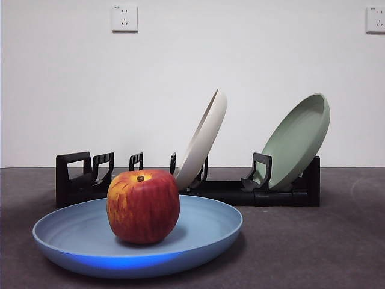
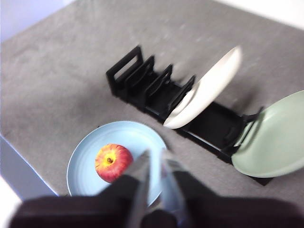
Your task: Take the blue plate from the plate rack,put the plate on the table,take the apple from the table,put the apple in the plate
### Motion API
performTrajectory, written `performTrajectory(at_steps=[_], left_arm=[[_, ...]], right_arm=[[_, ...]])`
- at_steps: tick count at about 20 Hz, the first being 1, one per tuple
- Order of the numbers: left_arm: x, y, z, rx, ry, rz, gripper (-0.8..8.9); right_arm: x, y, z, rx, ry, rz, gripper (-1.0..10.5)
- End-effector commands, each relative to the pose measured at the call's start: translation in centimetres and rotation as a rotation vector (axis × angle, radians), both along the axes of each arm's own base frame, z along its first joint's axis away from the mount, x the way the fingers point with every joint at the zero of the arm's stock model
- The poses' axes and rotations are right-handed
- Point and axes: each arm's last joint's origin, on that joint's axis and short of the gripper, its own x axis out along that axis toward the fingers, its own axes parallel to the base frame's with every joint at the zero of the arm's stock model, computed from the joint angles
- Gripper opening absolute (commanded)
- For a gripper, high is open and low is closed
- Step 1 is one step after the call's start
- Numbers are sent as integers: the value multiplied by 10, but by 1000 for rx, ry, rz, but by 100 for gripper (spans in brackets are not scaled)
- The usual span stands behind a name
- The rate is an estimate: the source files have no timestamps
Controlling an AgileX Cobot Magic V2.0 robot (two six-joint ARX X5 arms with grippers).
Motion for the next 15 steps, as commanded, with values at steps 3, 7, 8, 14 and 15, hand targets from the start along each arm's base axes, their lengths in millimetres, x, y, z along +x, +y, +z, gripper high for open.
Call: performTrajectory(at_steps=[3,7,8,14,15], left_arm=[[13,-7,-23,30,-18,-21,-9],[26,-17,-69,12,-5,-40,-9],[29,-20,-80,-4,11,-54,-9],[36,-34,-117,-23,19,-101,-9],[35,-35,-118,-23,20,-112,-9]], right_arm=[[-16,-21,-4,33,-39,-4,-12],[-18,-24,-42,72,-34,-46,-12],[-17,-23,-54,85,-33,-51,-12],[-11,-15,-103,128,-24,-69,-12],[-10,-14,-109,119,-17,-69,-12]])
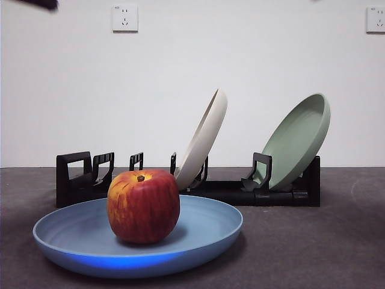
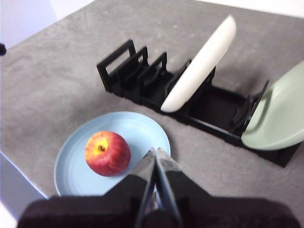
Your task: Take the blue plate from the plate rack,put the plate on the table,take the apple from the table,put the apple in the plate
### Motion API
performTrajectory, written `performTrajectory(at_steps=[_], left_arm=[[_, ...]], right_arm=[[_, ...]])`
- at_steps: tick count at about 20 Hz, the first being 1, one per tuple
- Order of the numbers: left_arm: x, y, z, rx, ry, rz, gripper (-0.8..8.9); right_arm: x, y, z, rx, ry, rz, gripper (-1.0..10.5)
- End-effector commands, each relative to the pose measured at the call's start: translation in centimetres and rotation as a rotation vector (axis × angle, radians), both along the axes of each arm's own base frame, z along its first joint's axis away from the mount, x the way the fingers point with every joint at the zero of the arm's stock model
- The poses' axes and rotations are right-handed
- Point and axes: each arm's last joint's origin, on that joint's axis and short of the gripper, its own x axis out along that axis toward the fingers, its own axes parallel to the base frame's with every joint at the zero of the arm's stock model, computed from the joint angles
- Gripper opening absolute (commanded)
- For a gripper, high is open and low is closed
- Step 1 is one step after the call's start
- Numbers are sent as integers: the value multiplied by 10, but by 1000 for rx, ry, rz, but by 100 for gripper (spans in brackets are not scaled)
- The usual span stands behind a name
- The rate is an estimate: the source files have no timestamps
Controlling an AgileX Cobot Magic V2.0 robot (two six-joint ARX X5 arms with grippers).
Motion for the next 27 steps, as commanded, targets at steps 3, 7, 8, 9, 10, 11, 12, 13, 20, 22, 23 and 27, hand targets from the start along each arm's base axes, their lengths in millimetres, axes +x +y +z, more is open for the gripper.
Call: performTrajectory(at_steps=[3,7,8,9,10,11,12,13,20,22,23,27], left_arm=[[-3,-6,-2,-41,17,-33,-8],[-3,-7,-2,-47,26,-27,-3],[-3,-7,-2,-47,27,-27,-3],[-3,-7,-3,-46,27,-27,-3],[-3,-6,-3,-45,30,-27,-3],[-3,-6,-3,-44,30,-27,-3],[-3,-6,-3,-44,29,-27,-3],[-3,-6,-3,-44,30,-27,-3],[-13,22,8,58,-227,166,-3],[-17,35,3,27,-287,257,-3],[-19,42,-4,21,-315,311,-3],[-21,59,-50,22,-362,467,-3]], right_arm=[[6,7,-21,-29,53,-17,-11],[7,9,-22,-38,63,-11,-11],[7,9,-22,-38,62,-11,1],[7,9,-22,-35,60,-11,1],[6,8,-21,-32,56,-14,1],[6,8,-21,-29,54,-14,1],[5,7,-20,-26,51,-14,1],[5,7,-20,-25,51,-13,1],[5,7,-20,-25,51,-14,1],[5,7,-20,-25,51,-14,1],[5,7,-20,-25,51,-14,1],[5,7,-20,-25,51,-13,1]])
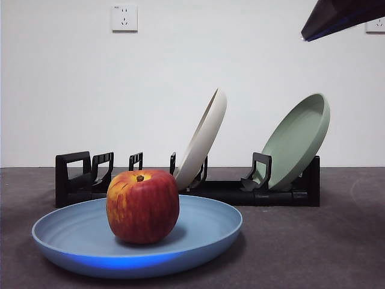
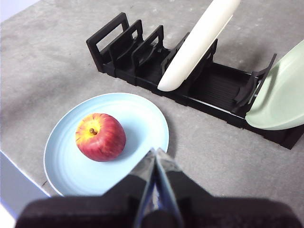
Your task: Take the blue plate from the plate rack,put the plate on the table,take the apple from the table,put the apple in the plate
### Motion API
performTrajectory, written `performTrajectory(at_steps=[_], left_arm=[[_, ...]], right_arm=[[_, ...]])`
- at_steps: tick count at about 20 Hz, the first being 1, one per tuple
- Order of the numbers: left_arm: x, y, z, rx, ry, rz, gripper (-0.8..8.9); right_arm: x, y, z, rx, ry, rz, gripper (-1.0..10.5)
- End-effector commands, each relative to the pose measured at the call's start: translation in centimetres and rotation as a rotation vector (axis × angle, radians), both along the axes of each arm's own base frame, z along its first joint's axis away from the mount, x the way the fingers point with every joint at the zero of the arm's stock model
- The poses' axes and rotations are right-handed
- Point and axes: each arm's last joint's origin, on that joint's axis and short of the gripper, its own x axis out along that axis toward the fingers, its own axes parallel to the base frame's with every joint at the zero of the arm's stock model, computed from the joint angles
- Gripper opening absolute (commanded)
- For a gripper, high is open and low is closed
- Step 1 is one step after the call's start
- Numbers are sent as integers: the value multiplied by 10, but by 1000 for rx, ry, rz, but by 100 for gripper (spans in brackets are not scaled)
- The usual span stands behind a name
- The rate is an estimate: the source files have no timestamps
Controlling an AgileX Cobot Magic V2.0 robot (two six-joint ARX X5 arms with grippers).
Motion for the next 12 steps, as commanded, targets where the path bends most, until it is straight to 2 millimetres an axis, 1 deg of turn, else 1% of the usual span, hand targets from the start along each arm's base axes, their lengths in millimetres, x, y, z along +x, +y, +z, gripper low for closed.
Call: performTrajectory(at_steps=[1,4,6,9,12], left_arm=[[1,6,-32,12,-13,63,-3],[2,12,-68,9,-23,122,-3],[2,15,-86,11,-11,148,-3],[2,17,-103,10,-2,167,-3],[1,19,-112,14,44,188,-3]], right_arm=[[0,0,-1,12,0,-7,1],[0,0,-1,12,0,-6,1],[0,0,-1,12,0,-7,1],[0,0,-1,12,0,-7,1],[0,0,-1,12,0,-7,1]])
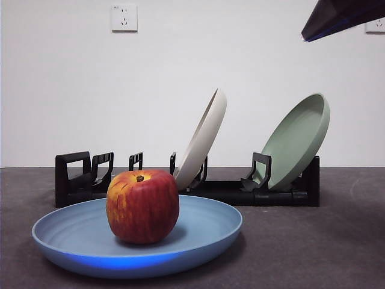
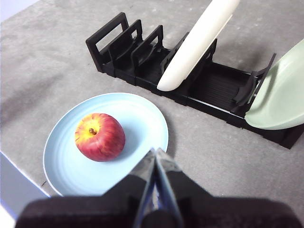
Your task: Take the blue plate from the plate rack,put the plate on the table,take the apple from the table,put the apple in the plate
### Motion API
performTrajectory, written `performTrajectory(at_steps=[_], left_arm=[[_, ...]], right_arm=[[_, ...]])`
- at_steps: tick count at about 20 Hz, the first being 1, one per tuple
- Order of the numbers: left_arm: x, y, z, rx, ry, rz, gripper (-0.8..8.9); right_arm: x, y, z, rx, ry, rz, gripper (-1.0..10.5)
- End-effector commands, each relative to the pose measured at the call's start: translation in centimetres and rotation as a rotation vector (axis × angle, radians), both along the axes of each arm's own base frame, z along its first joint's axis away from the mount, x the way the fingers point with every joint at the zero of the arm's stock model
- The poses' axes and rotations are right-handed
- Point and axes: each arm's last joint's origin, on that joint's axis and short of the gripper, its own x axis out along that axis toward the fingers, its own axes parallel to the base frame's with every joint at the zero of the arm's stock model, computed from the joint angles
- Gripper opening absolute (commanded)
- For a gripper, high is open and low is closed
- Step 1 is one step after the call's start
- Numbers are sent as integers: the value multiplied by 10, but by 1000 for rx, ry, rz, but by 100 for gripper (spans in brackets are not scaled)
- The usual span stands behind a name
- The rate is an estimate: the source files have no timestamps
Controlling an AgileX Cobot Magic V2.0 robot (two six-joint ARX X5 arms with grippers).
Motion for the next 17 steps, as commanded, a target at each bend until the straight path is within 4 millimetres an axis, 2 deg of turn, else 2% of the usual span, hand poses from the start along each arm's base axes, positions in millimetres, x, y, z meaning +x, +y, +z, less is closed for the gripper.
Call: performTrajectory(at_steps=[1,6,17], left_arm=[[0,2,-8,8,55,17,-3],[0,8,-10,5,79,79,-3],[0,9,-10,4,78,79,-3]], right_arm=[[0,0,-1,12,0,-6,1],[0,0,-1,12,0,-6,1],[0,0,-1,11,0,-6,1]])
